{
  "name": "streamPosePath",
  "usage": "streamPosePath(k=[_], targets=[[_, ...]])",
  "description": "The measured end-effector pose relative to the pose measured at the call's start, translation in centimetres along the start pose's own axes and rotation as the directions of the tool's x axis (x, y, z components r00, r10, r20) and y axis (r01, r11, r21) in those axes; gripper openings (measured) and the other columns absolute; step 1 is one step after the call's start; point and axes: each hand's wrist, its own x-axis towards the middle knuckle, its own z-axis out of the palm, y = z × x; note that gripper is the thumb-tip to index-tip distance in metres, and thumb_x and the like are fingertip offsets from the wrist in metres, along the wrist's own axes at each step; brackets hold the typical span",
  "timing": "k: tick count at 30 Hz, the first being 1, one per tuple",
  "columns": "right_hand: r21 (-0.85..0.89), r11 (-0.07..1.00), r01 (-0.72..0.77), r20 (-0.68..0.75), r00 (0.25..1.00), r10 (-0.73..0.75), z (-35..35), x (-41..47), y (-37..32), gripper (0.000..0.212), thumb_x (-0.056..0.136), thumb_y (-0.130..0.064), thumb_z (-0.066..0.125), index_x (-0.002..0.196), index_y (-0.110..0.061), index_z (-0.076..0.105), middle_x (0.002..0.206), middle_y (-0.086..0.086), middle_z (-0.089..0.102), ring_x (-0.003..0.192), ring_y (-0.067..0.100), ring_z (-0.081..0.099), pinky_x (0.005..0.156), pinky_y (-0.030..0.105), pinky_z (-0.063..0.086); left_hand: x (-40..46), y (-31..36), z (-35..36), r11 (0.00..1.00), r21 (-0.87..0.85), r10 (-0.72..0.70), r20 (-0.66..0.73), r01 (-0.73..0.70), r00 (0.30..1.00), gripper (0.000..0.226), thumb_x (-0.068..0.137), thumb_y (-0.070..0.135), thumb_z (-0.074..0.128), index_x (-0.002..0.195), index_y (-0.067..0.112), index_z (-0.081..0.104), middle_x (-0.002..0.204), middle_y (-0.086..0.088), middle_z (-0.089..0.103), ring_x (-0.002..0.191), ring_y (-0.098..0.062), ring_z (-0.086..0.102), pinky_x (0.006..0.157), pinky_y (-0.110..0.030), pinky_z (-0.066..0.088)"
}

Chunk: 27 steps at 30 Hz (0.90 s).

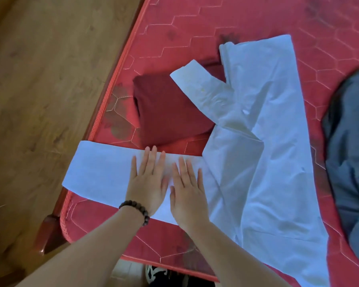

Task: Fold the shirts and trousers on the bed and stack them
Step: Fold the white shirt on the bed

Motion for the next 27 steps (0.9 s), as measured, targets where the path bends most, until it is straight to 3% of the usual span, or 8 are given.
streamPosePath(k=[3,5,8,10,13,17,22,27], targets=[[-0.007,1.000,0.004,-0.156,0.988,-0.005,-5.3,2.9,3.1,0.064,0.085,-0.018,0.042,0.148,-0.010,0.030,0.159,0.010,0.019,0.148,0.026,0.011,0.119,0.049,0.006,4.1,3.5,-2.8,0.995,-0.068,0.061,-0.075,-0.066,0.995,0.056,0.093,0.027,0.033,0.147,0.012,0.033,0.156,-0.011,0.028,0.146,-0.027,0.019,0.116,-0.053,0.020],[-0.139,0.986,-0.097,-0.154,0.985,0.075,-8.9,5.0,6.6,0.074,0.084,-0.020,0.055,0.151,-0.013,0.024,0.160,0.011,0.014,0.149,0.028,0.008,0.118,0.053,0.002,7.3,5.8,-4.2,0.993,-0.067,0.092,-0.108,-0.099,0.990,0.058,0.091,0.026,0.041,0.147,0.011,0.034,0.156,-0.011,0.028,0.146,-0.028,0.021,0.116,-0.053,0.022],[-0.308,0.907,-0.288,0.043,0.948,0.315,-12.6,7.5,12.0,0.080,0.091,-0.033,0.053,0.154,-0.019,0.006,0.161,0.009,0.011,0.149,0.026,0.002,0.115,0.058,-0.004,11.6,8.9,-5.3,0.977,-0.030,0.205,-0.096,-0.209,0.974,0.064,0.089,0.028,0.052,0.148,0.012,0.032,0.156,-0.011,0.026,0.146,-0.029,0.019,0.116,-0.052,0.022],[-0.237,0.906,-0.350,0.172,0.903,0.394,-13.3,8.3,14.4,0.056,0.098,-0.033,0.042,0.150,-0.023,0.024,0.150,0.005,0.040,0.143,0.024,0.026,0.118,0.052,0.003,13.7,10.8,-5.3,0.957,0.021,0.290,-0.037,-0.289,0.956,0.071,0.091,0.033,0.054,0.152,0.016,0.022,0.160,-0.009,0.016,0.148,-0.028,0.009,0.118,-0.051,0.015],[0.097,0.958,-0.271,0.117,0.959,0.259,-13.7,8.3,15.3,0.034,0.101,-0.024,0.039,0.130,-0.024,0.057,0.115,0.003,0.068,0.109,0.027,0.059,0.113,0.036,0.024,16.0,12.5,-5.5,0.930,0.112,0.352,0.003,-0.350,0.936,0.075,0.092,0.035,0.052,0.153,0.021,0.013,0.161,-0.005,0.007,0.149,-0.026,0.000,0.120,-0.049,0.006],[0.419,0.906,-0.057,-0.027,0.997,0.076,-13.9,6.7,12.8,0.034,0.100,-0.016,0.042,0.130,-0.013,0.057,0.102,0.005,0.069,0.091,0.016,0.056,0.093,0.035,0.043,17.5,10.6,-8.0,0.911,0.280,0.304,0.038,-0.302,0.952,0.067,0.094,0.018,0.043,0.153,0.020,0.011,0.162,-0.003,0.005,0.149,-0.025,-0.006,0.120,-0.046,-0.004],[0.570,0.809,0.145,-0.059,0.989,-0.136,-12.3,5.0,8.3,0.049,0.099,-0.030,0.031,0.137,-0.006,0.050,0.135,0.004,0.057,0.129,0.017,0.049,0.114,0.035,0.032,16.3,3.9,-11.4,0.921,0.300,0.259,0.004,-0.248,0.966,0.050,0.095,0.008,0.039,0.145,0.012,0.038,0.155,-0.005,0.032,0.148,-0.022,0.014,0.119,-0.039,-0.002],[0.518,0.826,0.225,-0.090,0.974,-0.208,-10.5,3.8,3.1,0.046,0.096,-0.023,0.039,0.141,-0.015,0.048,0.142,0.003,0.052,0.134,0.018,0.045,0.113,0.038,0.033,13.8,-3.3,-13.0,0.950,0.223,0.266,-0.202,-0.221,0.942,0.040,0.078,-0.008,0.056,0.116,-0.001,0.065,0.121,-0.018,0.065,0.116,-0.031,0.060,0.107,-0.046,0.037]])
